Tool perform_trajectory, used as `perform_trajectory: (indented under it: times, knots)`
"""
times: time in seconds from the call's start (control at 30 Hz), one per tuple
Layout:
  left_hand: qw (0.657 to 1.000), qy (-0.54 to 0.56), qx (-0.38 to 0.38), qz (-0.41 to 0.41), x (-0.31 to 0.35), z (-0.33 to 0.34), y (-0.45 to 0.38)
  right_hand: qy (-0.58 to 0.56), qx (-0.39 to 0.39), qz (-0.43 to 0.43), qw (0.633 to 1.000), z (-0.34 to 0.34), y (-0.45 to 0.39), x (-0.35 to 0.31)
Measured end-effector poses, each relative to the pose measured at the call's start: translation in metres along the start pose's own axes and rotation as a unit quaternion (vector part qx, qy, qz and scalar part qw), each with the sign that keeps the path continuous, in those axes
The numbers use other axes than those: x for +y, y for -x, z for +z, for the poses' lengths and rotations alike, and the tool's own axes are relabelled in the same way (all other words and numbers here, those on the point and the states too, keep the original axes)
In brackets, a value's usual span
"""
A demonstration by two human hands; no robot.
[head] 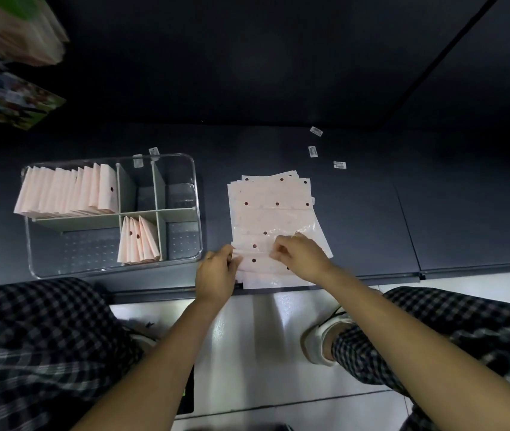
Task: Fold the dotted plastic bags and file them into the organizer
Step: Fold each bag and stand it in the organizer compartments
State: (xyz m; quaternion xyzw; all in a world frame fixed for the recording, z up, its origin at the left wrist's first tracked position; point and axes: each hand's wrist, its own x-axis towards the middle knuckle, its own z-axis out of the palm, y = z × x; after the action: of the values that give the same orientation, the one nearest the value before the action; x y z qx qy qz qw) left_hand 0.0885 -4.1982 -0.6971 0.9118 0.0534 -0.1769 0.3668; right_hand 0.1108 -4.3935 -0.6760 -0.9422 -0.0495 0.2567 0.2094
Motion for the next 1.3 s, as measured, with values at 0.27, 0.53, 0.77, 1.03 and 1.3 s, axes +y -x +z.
perform_trajectory:
  times: [0.27, 0.53, 0.77, 1.03, 1.3]
  knots:
    - [0.998, 0.018, 0.06, 0.019, 0.008, 0.004, 0.005, 0.049, 0.029, 0.028, 0.998, 0.004, -0.02, -0.003]
    - [0.947, -0.18, -0.003, 0.267, 0.016, 0.031, 0.038, 0.061, 0.025, 0.042, 0.997, 0.001, -0.024, -0.005]
    - [0.925, -0.292, -0.087, 0.225, -0.005, 0.038, 0.033, 0.062, 0.031, 0.055, 0.996, 0.001, -0.024, -0.011]
    - [0.916, -0.317, -0.092, 0.227, -0.004, 0.04, 0.029, 0.016, 0.028, 0.033, 0.999, 0.003, -0.021, -0.016]
    - [0.915, -0.31, -0.133, 0.219, -0.003, 0.032, 0.028, 0.079, -0.034, 0.049, 0.995, -0.009, -0.028, -0.021]
